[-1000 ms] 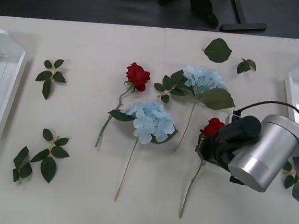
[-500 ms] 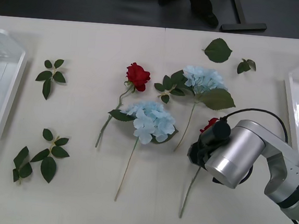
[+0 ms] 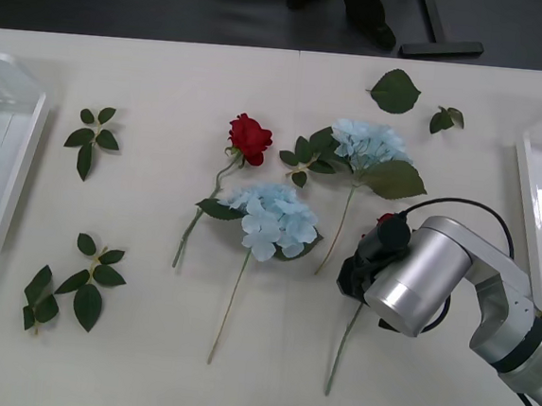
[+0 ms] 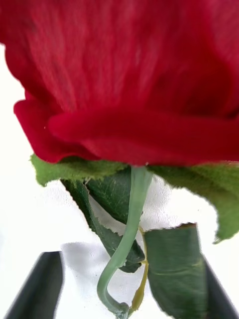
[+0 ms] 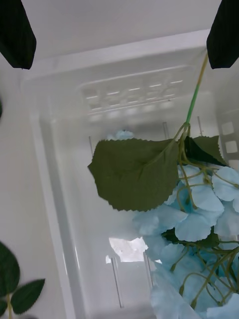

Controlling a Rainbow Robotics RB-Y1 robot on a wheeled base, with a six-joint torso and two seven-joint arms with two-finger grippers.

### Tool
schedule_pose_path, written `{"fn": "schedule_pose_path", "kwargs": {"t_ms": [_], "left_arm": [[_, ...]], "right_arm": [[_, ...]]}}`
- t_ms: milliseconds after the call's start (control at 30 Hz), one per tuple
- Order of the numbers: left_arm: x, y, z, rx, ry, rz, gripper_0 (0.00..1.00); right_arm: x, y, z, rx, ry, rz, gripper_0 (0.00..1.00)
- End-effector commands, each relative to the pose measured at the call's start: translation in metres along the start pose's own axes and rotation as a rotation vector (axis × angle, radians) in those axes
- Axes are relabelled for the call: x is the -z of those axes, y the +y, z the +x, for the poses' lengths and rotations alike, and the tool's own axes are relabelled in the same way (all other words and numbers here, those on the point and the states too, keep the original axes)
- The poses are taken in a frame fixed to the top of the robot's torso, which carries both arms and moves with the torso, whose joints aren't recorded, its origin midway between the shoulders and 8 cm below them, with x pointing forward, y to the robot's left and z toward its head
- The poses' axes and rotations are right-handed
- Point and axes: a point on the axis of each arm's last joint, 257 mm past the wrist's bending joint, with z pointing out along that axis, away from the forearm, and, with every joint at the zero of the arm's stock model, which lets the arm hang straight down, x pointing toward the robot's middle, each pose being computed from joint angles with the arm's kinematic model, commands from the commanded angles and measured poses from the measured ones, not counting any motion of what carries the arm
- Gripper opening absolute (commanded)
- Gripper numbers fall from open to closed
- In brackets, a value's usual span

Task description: Place the red flowers into the right box and the blue flowers into the left box. If a person shows an open palm, hand one flower to the person first, then continue sorting.

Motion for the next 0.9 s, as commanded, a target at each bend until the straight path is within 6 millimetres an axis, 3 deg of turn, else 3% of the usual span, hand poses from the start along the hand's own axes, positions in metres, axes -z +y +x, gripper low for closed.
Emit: {"fn": "schedule_pose_path", "kwargs": {"t_ms": [33,367,433,500,567,700,733,800,900], "left_arm": [[0.007,-0.020,-0.046,0.120,-0.008,-0.007,1.00],[-0.040,-0.083,-0.120,0.215,-0.009,0.015,1.00],[-0.054,-0.102,-0.132,0.201,0.005,0.017,1.00],[-0.074,-0.132,-0.143,0.203,0.016,0.047,1.00],[-0.091,-0.158,-0.149,0.202,0.024,0.061,1.00],[-0.127,-0.218,-0.161,0.176,0.031,0.085,1.00],[-0.130,-0.224,-0.163,0.174,0.030,0.089,1.00],[-0.140,-0.252,-0.173,0.154,0.027,0.098,1.00],[-0.148,-0.284,-0.182,0.126,0.024,0.116,1.00]], "right_arm": [[0.011,0.022,-0.013,0.008,-0.019,-0.038,0.00],[0.018,0.021,-0.026,-0.030,-0.011,-0.057,0.00],[0.023,0.023,-0.034,-0.037,-0.011,-0.063,0.00],[0.031,0.021,-0.044,-0.049,-0.010,-0.062,0.00],[0.041,0.020,-0.059,-0.061,-0.008,-0.058,0.00],[0.081,0.002,-0.113,-0.066,-0.045,-0.018,0.00],[0.087,-0.001,-0.122,-0.060,-0.054,-0.012,0.00],[0.113,-0.029,-0.158,-0.028,-0.074,0.040,0.00],[0.135,-0.068,-0.193,0.077,-0.096,0.115,0.00]]}}
